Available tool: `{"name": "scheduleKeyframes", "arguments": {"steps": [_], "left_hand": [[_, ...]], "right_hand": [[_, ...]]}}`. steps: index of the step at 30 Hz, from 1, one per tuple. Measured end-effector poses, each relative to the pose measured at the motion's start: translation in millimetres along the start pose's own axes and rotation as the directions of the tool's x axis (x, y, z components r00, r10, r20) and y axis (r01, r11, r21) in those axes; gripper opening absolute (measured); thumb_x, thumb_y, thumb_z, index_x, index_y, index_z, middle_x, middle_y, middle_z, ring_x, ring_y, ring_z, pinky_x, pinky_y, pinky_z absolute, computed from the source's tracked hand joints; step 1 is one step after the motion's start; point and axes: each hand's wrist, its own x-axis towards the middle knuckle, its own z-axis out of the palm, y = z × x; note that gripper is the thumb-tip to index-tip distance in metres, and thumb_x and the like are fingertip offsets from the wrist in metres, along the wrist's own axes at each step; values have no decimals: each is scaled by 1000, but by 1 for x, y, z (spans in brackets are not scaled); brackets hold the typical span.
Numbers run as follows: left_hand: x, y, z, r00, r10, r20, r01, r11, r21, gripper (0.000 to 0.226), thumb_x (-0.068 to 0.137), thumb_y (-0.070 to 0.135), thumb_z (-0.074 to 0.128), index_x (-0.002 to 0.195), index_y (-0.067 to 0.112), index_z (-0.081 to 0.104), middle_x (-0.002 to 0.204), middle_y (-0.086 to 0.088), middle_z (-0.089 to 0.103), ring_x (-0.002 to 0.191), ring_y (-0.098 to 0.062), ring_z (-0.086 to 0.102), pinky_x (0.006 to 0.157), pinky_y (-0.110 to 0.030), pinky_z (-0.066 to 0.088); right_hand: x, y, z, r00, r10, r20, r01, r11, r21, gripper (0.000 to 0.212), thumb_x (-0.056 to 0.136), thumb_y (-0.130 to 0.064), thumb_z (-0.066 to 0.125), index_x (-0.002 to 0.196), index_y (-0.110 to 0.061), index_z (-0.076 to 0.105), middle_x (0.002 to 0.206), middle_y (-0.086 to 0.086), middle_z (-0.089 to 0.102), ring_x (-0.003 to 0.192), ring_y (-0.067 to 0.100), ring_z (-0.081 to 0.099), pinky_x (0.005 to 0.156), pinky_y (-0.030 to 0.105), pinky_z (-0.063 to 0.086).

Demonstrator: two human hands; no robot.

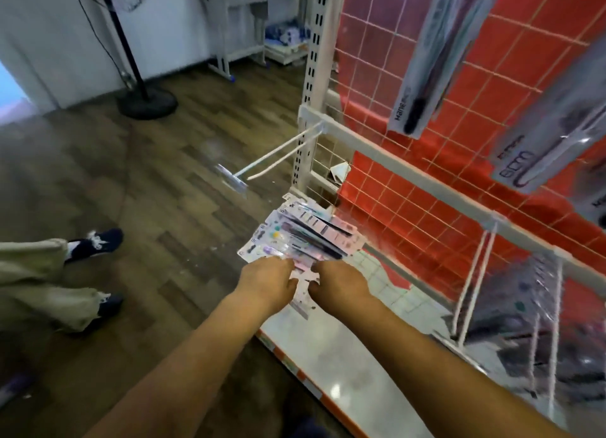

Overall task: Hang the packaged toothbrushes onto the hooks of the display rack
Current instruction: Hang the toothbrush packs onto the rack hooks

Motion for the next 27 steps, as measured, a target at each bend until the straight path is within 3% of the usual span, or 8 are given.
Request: {"name": "scheduleKeyframes", "arguments": {"steps": [5,10,14,17,21,23,27], "left_hand": [[47,3,5,998,-58,-18,57,997,-49,27,95,29,44,116,17,57,112,-6,61,100,-23,58,83,-33,49],[87,-8,26,987,-147,57,153,981,-122,29,95,29,47,120,15,54,118,-8,58,108,-26,55,78,-32,43],[108,-18,52,979,-174,107,194,953,-230,29,96,30,43,121,18,50,122,-9,57,110,-27,54,83,-36,45],[120,-29,73,977,-174,124,208,903,-375,30,95,30,45,122,20,52,122,-9,58,110,-28,54,86,-36,45],[134,-44,101,983,-142,115,181,839,-514,27,96,31,46,117,19,55,115,-4,60,103,-19,55,74,-25,39],[140,-47,110,983,-149,104,181,819,-544,27,95,31,46,117,19,55,114,-4,60,103,-19,55,77,-27,41],[156,-49,117,986,-147,72,161,787,-595,29,94,25,47,121,16,55,118,-4,60,104,-22,57,86,-34,47]], "right_hand": [[80,2,11,997,57,48,-59,998,28,26,90,-23,54,114,-14,60,116,8,62,106,26,59,83,32,48],[136,18,22,994,103,47,-105,993,53,29,87,-28,58,112,-12,61,111,11,64,102,28,60,82,33,48],[167,30,38,999,23,23,-25,995,94,32,88,-26,58,117,-14,61,118,12,58,107,30,55,86,32,44],[193,44,46,997,-31,-68,40,989,139,52,85,-23,62,134,-13,47,136,11,42,122,28,42,101,37,38],[225,63,46,999,-22,34,16,987,159,89,79,-28,71,148,-12,17,155,8,17,141,27,19,114,40,19],[238,70,47,998,-27,61,22,997,77,96,80,-37,70,149,-10,9,157,7,9,144,22,8,115,34,9],[259,76,51,998,-3,70,0,999,44,104,76,-47,70,150,-9,6,158,8,7,145,23,7,116,35,9]]}}
